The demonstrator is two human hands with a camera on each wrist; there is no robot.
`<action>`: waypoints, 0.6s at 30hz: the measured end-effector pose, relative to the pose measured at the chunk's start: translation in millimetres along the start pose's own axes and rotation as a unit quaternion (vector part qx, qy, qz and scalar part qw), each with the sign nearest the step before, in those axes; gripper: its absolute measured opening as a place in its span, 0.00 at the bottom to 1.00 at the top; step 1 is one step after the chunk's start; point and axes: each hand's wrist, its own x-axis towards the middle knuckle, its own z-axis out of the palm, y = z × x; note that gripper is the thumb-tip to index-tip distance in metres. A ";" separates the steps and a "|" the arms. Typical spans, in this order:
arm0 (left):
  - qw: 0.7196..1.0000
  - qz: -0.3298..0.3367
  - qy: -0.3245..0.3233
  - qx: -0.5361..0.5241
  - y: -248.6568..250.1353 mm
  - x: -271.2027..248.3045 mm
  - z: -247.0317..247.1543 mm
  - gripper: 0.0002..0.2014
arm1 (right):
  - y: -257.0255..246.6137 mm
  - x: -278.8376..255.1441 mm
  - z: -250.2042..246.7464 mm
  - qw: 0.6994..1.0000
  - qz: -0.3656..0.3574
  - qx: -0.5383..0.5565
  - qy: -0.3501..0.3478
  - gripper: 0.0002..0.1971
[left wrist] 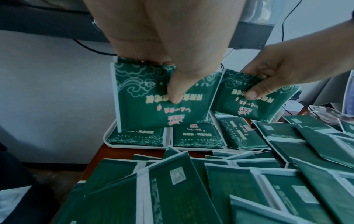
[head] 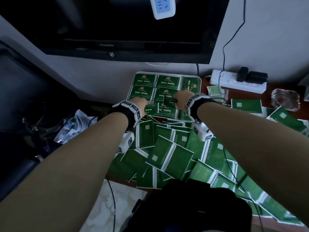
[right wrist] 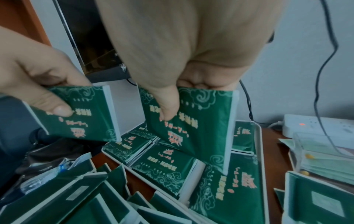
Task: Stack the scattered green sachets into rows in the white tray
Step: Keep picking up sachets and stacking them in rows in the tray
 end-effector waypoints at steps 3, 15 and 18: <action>1.000 0.003 0.001 0.009 -22.6 27.5 3.1 0.27 | -8.7 19.1 1.9 1.000 0.010 0.025 -0.011 0.23; 0.993 0.103 0.053 0.023 -82.4 121.0 5.4 0.23 | -32.8 84.0 16.7 0.985 0.115 0.128 -0.022 0.32; 0.985 0.149 0.091 0.013 -91.6 138.4 11.4 0.30 | -36.7 100.1 23.8 0.985 0.117 0.123 0.009 0.32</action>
